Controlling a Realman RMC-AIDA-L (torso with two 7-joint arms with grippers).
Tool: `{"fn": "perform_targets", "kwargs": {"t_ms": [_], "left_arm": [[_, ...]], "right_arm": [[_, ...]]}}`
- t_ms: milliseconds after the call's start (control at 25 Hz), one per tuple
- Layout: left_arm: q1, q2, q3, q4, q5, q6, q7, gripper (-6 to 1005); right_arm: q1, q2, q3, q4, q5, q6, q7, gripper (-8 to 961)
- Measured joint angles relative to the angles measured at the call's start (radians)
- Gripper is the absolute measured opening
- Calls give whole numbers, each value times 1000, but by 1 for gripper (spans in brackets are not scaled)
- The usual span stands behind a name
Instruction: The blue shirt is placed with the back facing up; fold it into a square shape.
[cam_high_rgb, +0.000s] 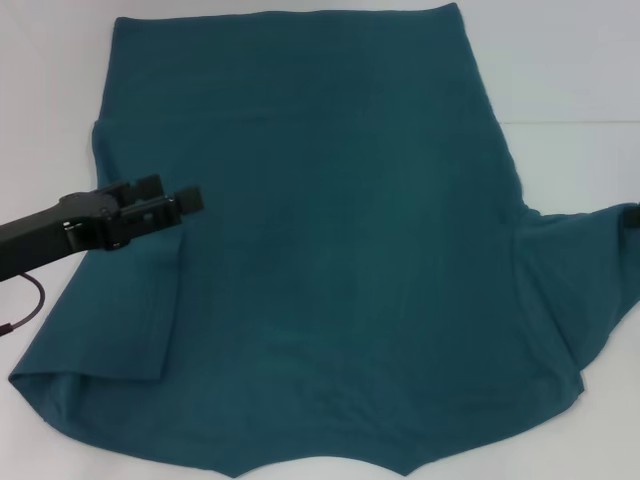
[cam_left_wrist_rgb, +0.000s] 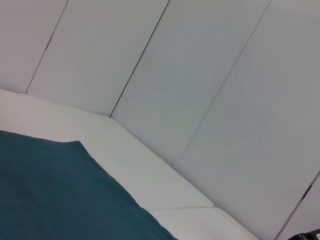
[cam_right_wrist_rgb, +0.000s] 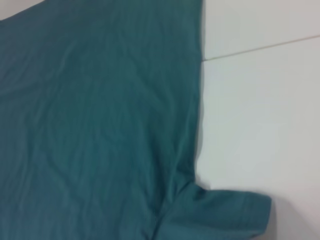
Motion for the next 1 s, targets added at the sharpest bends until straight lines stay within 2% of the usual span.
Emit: {"fn": "perform_targets", "kwargs": {"t_ms": [320, 720, 840, 1000], "left_arm": [[0, 0, -14, 0, -18, 0, -5, 904], [1, -2, -48, -2, -51, 5, -7, 903], [5, -3, -50, -4, -75, 6, -6, 904], [14, -3, -53, -5, -111, 0, -4, 904]], "right_arm": [[10, -3, -2, 0, -1, -4, 24, 4], [25, -1, 10, -18, 21, -99, 52, 3], [40, 20, -8, -13, 21, -110, 53, 3], [65, 65, -58, -11, 17, -101, 53, 4]]}}
